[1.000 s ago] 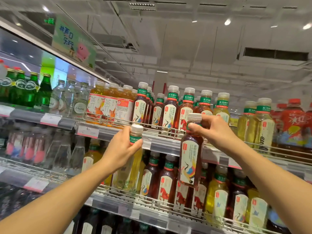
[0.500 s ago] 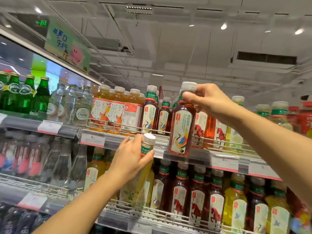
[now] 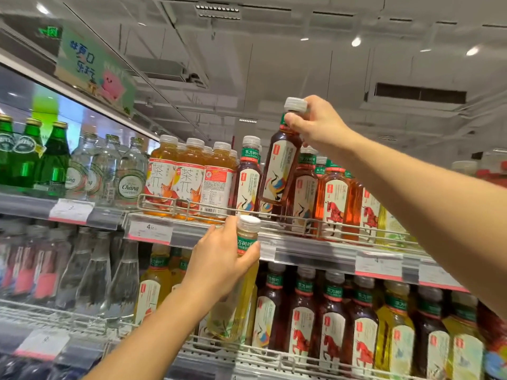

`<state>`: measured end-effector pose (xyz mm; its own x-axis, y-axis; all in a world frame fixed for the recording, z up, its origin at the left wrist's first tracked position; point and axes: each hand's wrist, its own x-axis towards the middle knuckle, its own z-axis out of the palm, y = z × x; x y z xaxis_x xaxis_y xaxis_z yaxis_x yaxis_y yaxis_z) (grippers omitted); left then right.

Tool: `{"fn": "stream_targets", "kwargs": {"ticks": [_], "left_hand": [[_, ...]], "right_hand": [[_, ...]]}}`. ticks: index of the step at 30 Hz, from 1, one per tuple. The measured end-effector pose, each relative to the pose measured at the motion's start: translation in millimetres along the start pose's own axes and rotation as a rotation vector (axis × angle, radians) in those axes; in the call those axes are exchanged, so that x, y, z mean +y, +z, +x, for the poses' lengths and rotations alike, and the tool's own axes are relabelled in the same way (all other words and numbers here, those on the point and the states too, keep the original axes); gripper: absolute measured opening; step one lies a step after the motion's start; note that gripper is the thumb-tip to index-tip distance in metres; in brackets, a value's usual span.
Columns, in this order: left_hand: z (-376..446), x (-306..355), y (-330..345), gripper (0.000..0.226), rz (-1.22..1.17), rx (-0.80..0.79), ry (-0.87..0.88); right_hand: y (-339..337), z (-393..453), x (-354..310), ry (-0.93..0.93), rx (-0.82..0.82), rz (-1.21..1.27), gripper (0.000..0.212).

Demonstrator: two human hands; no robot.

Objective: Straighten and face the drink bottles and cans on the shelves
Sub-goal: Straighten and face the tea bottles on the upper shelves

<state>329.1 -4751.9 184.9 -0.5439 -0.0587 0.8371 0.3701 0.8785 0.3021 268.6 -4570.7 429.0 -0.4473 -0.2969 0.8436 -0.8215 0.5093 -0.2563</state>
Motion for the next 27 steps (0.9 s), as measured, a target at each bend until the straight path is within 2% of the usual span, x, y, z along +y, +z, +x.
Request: {"fn": "stream_targets", "kwargs": {"ticks": [9,18,27], "left_hand": [[-1.9,0.2,0.4,0.030,-0.011,0.021,0.011],[-2.3,-0.2,2.9,0.029,-0.008,0.030,0.015],[-3.5,3.4,1.4,0.030,-0.008,0.010,0.011]], "right_hand": [[34.1,-1.7,2.2,0.091,-0.131,-0.292,0.033],[36.5,6.0,-4.9,0.034,-0.287,-0.588,0.034],[43.8,4.1,1.0,-0.020,-0.207,-0.638,0.049]]}}
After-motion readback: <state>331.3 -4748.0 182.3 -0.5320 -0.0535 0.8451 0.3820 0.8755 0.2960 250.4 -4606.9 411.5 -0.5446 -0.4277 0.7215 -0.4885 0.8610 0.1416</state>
